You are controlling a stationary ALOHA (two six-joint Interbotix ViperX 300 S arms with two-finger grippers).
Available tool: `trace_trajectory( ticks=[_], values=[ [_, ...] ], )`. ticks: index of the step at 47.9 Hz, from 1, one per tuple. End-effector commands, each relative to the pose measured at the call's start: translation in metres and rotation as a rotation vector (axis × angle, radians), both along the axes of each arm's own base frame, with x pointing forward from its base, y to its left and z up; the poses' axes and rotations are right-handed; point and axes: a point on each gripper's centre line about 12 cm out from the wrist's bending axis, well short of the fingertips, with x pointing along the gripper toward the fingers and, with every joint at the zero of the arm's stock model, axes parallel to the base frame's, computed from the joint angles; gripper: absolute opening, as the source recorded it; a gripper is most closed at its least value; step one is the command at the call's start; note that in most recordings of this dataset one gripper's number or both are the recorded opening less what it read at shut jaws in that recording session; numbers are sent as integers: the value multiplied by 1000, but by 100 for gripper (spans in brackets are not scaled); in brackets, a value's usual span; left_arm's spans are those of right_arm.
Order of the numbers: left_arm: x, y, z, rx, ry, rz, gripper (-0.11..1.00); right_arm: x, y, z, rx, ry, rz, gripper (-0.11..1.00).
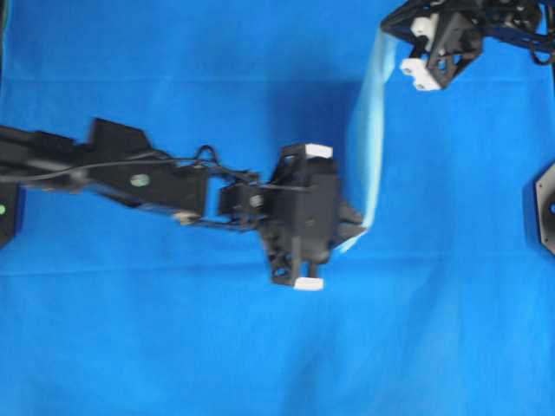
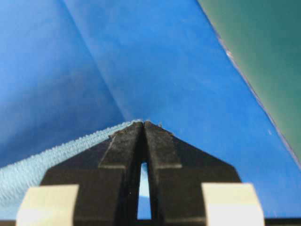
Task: Fold the light blue towel.
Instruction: 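Rotate the towel to vertical and lay it down, then open grippers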
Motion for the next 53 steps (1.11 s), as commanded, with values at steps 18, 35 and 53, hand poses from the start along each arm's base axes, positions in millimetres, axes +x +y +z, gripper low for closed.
trace_trajectory(
  ticks=[18, 35, 53],
  values=[
    [48, -20, 24, -22, -118, -22, 3, -11, -20, -7, -13, 24, -57, 2],
    [-8, -9, -15, -134, 17, 59, 3, 45, -42, -33, 6, 44, -9, 2],
    [-73, -5, -46, -318, 44, 160, 3, 106, -37, -42, -5, 26, 83, 2]
  ],
)
